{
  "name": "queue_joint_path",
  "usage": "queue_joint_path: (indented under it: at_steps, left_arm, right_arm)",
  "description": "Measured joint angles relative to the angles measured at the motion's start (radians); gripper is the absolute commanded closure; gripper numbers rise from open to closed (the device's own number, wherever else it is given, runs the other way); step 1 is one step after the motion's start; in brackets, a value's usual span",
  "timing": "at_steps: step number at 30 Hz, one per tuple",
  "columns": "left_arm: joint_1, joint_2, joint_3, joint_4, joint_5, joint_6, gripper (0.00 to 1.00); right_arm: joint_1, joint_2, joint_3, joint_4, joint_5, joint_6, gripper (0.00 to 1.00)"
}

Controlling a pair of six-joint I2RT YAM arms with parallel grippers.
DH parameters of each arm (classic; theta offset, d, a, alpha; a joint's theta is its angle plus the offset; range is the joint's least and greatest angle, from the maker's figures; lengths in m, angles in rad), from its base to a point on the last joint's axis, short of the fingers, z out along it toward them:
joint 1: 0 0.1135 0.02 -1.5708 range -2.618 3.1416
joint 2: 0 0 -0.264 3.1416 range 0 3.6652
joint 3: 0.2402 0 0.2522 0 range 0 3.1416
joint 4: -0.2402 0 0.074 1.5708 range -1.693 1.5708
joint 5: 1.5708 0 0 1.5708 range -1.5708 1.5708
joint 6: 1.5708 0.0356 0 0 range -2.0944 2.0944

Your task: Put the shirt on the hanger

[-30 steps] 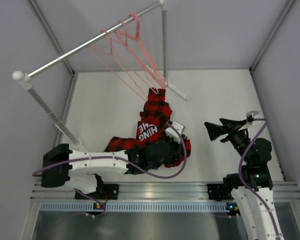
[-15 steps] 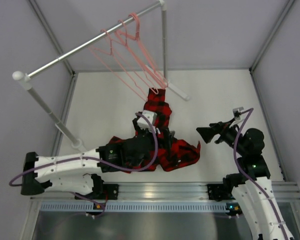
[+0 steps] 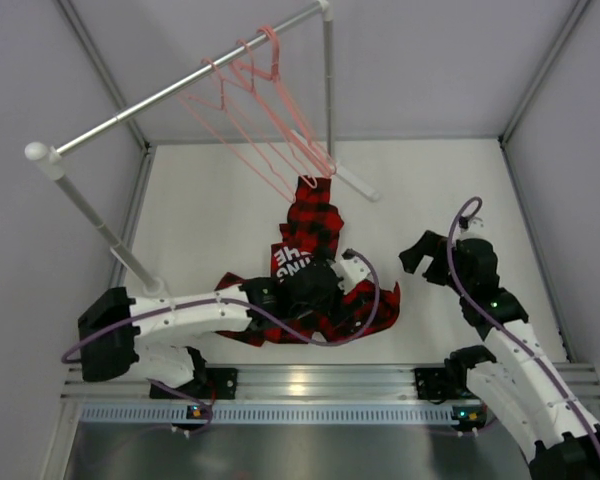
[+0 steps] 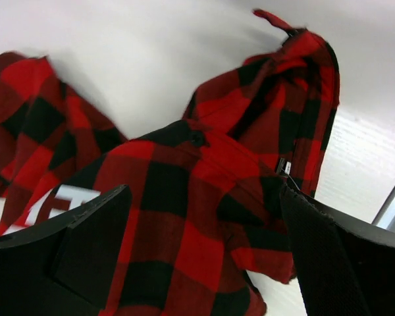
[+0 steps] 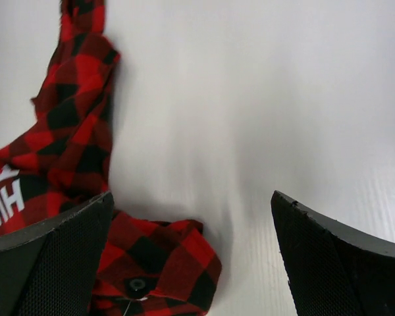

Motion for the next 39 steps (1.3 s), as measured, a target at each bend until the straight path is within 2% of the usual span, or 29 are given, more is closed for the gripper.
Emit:
queue_joint_path:
  at_steps: [5,8,14,17,20,25,32,36,38,39]
  left_arm:
    - [0.038,0.149,0.048,0.040,0.168,0.187,0.03]
    - [0.056,0.220,0.110,0.073,0.261,0.274,0.04]
    - [0.056,0.398,0.317,0.121,0.404,0.395,0.07]
    - [0.056,0.500,0.417,0.108,0.446,0.441,0.14]
    - [0.056,0.586,0.488,0.069,0.470,0.480,0.15]
    - [0.063,0.648,0.505,-0.006,0.527,0.508,0.16]
    - [0.108,0.656,0.508,-0.041,0.651,0.505,0.20]
    - [0.146,0.657,0.509,-0.047,0.700,0.499,0.30]
    - [0.156,0.672,0.520,-0.047,0.704,0.499,0.45]
    - [0.158,0.686,0.529,-0.044,0.706,0.502,0.45]
  right_arm:
    - [-0.002,-0.122,0.034,-0.152,0.231,0.076,0.01]
    - [-0.006,-0.216,0.066,-0.229,0.315,0.105,0.01]
    - [-0.007,-0.246,0.093,-0.299,0.373,0.145,0.01]
    - [-0.007,-0.274,0.093,-0.330,0.395,0.154,0.01]
    - [-0.007,-0.344,0.093,-0.356,0.430,0.156,0.01]
    - [-0.007,-0.461,0.111,-0.385,0.503,0.156,0.00]
    - [-0.007,-0.438,0.114,-0.398,0.523,0.157,0.01]
    - [-0.007,-0.413,0.114,-0.399,0.522,0.165,0.01]
    - [-0.007,-0.411,0.114,-0.399,0.521,0.167,0.01]
    - [-0.007,-0.411,0.114,-0.399,0.521,0.168,0.01]
